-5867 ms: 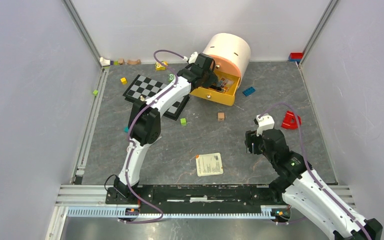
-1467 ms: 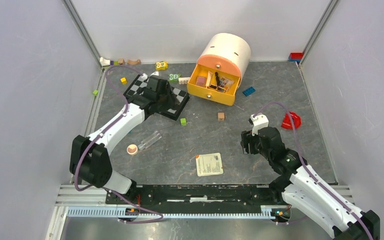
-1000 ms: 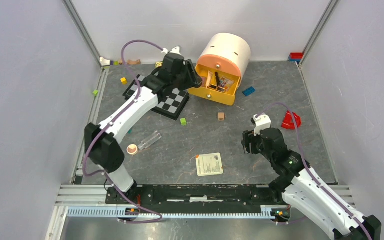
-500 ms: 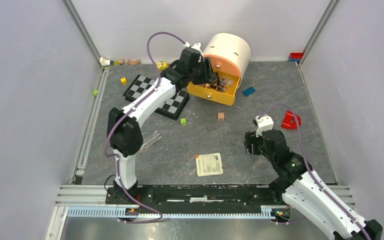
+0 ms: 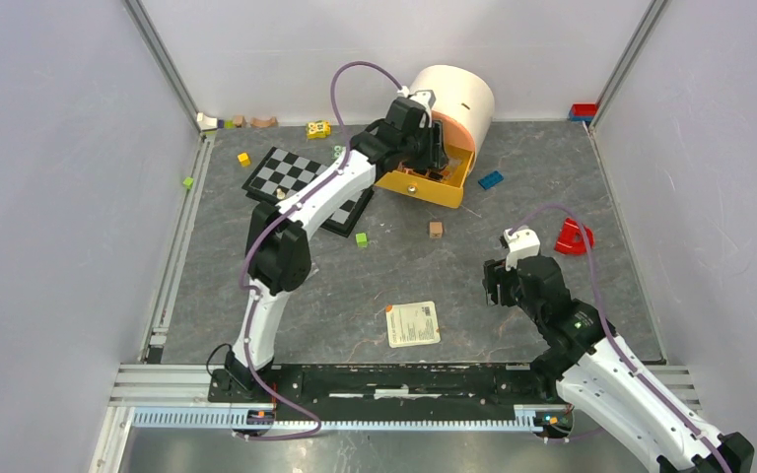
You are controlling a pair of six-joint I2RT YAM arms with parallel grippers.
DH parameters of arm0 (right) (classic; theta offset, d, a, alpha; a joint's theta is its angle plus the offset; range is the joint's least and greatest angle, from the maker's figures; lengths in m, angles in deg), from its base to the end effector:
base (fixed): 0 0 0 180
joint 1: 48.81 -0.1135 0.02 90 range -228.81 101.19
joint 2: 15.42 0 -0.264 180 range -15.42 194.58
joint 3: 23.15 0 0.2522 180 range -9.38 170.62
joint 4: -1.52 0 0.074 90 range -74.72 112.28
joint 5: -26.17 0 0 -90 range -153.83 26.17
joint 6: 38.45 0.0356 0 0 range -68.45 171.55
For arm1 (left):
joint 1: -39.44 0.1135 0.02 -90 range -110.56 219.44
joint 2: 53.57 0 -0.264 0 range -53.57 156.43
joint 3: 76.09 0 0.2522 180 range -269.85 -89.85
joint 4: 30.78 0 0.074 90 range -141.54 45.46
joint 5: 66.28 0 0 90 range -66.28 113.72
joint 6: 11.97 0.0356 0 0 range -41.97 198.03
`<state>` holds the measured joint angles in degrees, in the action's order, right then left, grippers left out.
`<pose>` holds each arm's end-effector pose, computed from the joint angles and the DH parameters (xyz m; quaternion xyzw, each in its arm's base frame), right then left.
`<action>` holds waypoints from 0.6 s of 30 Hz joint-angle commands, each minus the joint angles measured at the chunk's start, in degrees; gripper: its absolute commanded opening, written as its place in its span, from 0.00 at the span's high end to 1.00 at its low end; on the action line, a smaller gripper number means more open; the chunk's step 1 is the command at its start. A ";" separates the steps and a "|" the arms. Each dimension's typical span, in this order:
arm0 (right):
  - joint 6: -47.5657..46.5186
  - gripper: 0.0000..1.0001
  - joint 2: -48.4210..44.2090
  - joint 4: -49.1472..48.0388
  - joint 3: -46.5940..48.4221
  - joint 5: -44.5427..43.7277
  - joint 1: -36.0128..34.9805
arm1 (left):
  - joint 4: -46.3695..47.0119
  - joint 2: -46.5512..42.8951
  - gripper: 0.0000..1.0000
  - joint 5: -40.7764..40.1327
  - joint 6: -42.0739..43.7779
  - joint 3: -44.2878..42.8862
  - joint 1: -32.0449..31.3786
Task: Organize the makeup
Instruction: Place the makeup in the drawer.
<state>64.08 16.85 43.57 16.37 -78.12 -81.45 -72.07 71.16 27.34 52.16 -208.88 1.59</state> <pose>0.1193 0.0660 0.2244 -0.0968 0.8759 0.0748 0.4668 0.4027 -0.3158 0.3058 0.1067 0.8730 -0.2744 0.3889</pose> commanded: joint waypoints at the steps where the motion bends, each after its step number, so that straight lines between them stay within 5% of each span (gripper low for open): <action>1: -0.50 0.29 0.00 -0.43 2.10 -1.17 -0.22 | -1.18 2.58 0.55 0.11 4.31 -6.19 -2.20; 18: -0.45 0.29 0.07 -0.31 1.93 -1.21 -0.20 | -6.96 8.99 0.49 -1.93 7.40 -12.45 -3.11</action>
<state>64.08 16.94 43.68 16.37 -78.31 -81.45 -77.84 79.18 26.77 55.81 -217.77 -1.55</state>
